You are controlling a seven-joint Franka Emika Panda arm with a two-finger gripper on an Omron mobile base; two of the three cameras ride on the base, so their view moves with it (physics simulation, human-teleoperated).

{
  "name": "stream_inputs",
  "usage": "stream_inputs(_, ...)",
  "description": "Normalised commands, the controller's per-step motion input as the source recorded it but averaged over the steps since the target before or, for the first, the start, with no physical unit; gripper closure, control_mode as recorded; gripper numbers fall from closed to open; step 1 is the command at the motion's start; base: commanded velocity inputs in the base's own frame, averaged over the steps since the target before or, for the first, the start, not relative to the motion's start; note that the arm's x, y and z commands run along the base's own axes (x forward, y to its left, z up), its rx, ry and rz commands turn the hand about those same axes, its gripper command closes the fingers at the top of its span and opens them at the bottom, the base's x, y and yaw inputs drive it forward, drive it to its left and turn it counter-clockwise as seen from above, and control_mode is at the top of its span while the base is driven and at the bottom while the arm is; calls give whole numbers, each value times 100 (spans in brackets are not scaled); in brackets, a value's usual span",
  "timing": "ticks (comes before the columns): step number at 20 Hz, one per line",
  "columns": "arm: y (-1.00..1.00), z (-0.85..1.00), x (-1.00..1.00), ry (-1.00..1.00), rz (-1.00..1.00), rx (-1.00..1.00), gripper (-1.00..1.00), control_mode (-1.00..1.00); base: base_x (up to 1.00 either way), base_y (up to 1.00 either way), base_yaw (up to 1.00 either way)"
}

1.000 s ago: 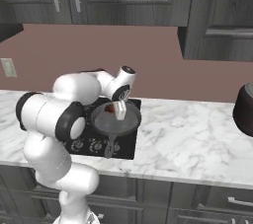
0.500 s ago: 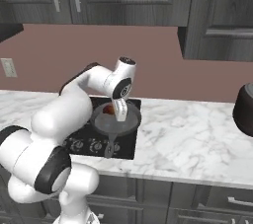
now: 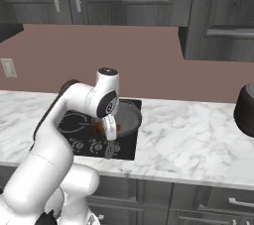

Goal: Take the chicken drumsticks from the pan and place one on each plate on the dining counter.

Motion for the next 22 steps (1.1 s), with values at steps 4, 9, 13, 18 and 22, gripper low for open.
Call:
stream_inputs(4, 57, 7, -47, 0, 4, -14, 100, -100, 0, 0, 0)
stream_inputs(9, 29, 0, -13, 0, 7, -11, 100, -100, 0, 0, 0)
stream_inputs(13, 5, 0, -4, 0, 4, -1, 100, -100, 0, 0, 0)
stream_inputs(18, 0, 0, -21, -1, 1, 0, 100, -100, 0, 0, 0)
stream_inputs(22, 0, 0, 0, 0, 0, 0, 100, 100, -72, -3, 0)
